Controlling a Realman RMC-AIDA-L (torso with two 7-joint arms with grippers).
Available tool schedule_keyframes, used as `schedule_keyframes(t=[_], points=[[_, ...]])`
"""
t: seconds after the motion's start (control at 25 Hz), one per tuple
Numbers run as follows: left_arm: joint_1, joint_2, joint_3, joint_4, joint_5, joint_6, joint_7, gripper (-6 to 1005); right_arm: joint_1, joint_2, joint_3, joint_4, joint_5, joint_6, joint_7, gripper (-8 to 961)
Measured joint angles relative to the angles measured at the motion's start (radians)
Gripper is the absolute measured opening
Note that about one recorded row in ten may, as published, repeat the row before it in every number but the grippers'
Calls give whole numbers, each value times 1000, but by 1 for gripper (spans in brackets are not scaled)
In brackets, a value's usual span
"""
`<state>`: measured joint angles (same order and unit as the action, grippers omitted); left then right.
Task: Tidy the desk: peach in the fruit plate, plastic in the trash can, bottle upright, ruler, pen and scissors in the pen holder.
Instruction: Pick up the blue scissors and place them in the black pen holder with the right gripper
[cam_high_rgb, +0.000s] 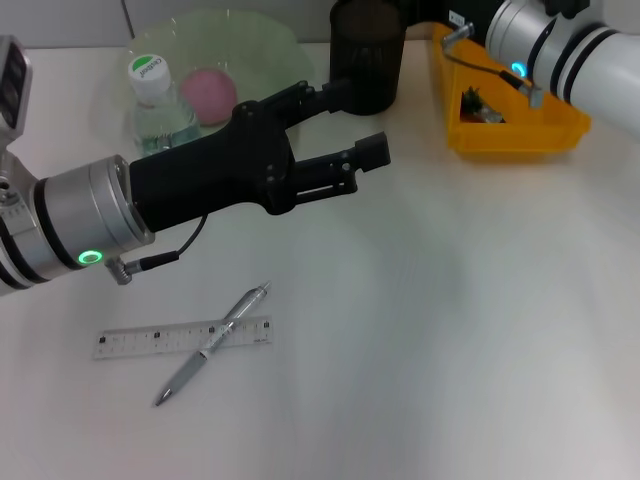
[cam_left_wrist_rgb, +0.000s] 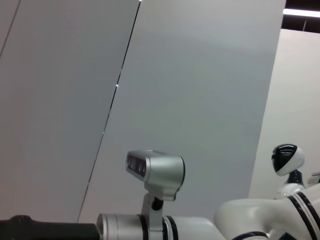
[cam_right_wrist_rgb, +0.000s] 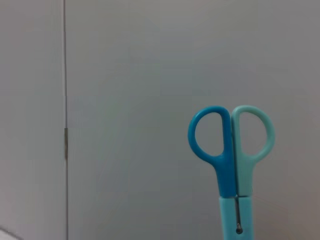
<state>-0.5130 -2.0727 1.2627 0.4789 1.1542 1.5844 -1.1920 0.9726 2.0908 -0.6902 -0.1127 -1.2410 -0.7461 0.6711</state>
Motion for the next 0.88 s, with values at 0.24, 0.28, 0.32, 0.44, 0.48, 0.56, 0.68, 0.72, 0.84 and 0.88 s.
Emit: schedule_keyframes(t=[0.24,0.28,0.32,0.44,0.48,0.56,0.68,0.72,0.84,0.88], points=[[-1,0,1,-3,-1,-11,-1,864,-1,1,12,36,5,1,-78,198],[-1,0,1,-3,-1,-11,-1,864,-2,2,12,37,5,0,-81,198],[-1,0,1,-6,-1,-12,-1,864,-3,2,12,37,6,-1,-82,198],[-1,0,2,-10,-1,-14,-1,864,-5,2,14,38,7,1,-82,198],[-1,-1,3,-10,-1,-14,-1,864,-6,2,14,38,7,1,-82,198],[-1,-1,3,-11,-1,-14,-1,864,-8,2,14,38,7,1,-82,199],[-1,-1,5,-11,-1,-15,-2,864,-10,2,14,40,7,4,-82,199],[-1,-1,5,-11,-1,-15,-1,864,-11,2,14,41,7,4,-82,199],[-2,-1,6,-11,-1,-15,-1,864,-11,2,14,41,7,4,-82,199],[-2,-1,6,-11,-1,-15,-1,864,-11,2,14,41,7,4,-82,199]])
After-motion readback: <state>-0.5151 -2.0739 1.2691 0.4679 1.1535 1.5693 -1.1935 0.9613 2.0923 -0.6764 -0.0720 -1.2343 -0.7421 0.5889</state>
